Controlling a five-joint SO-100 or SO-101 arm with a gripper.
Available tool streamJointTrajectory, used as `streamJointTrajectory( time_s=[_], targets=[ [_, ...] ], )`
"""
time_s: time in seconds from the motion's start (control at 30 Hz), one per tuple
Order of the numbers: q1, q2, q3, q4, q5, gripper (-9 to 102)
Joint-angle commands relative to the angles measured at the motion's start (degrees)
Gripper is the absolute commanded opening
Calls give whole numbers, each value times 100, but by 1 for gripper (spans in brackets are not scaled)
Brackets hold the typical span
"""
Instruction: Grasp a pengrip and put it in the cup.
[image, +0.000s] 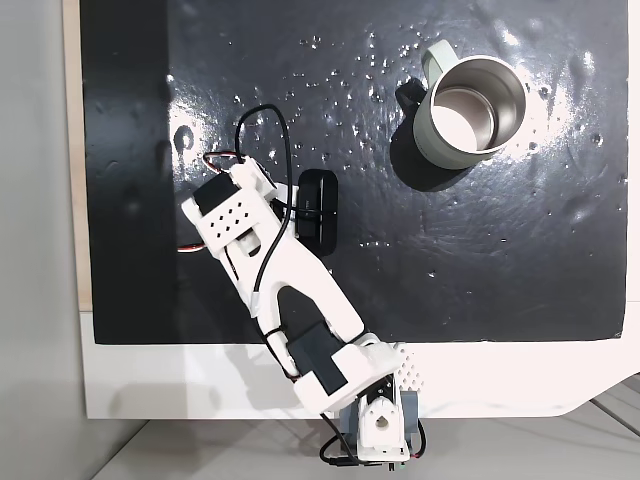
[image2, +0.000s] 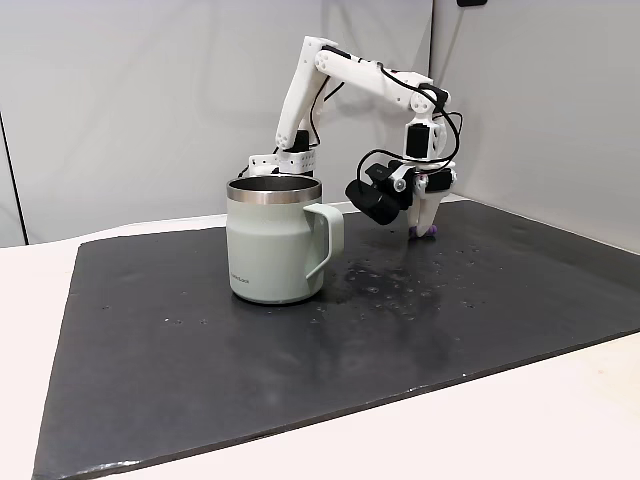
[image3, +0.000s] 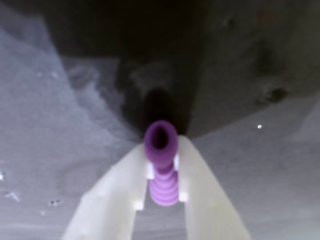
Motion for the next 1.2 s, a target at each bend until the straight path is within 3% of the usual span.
streamJointTrajectory(
  time_s=[0.0,0.5,0.97,1.17],
  targets=[
    [79,105,-615,325,-141,0],
    [-35,1195,-2303,1811,-352,0],
    [44,2936,-2725,1890,-1046,0],
    [721,3287,-2206,1951,-1213,0]
  ],
)
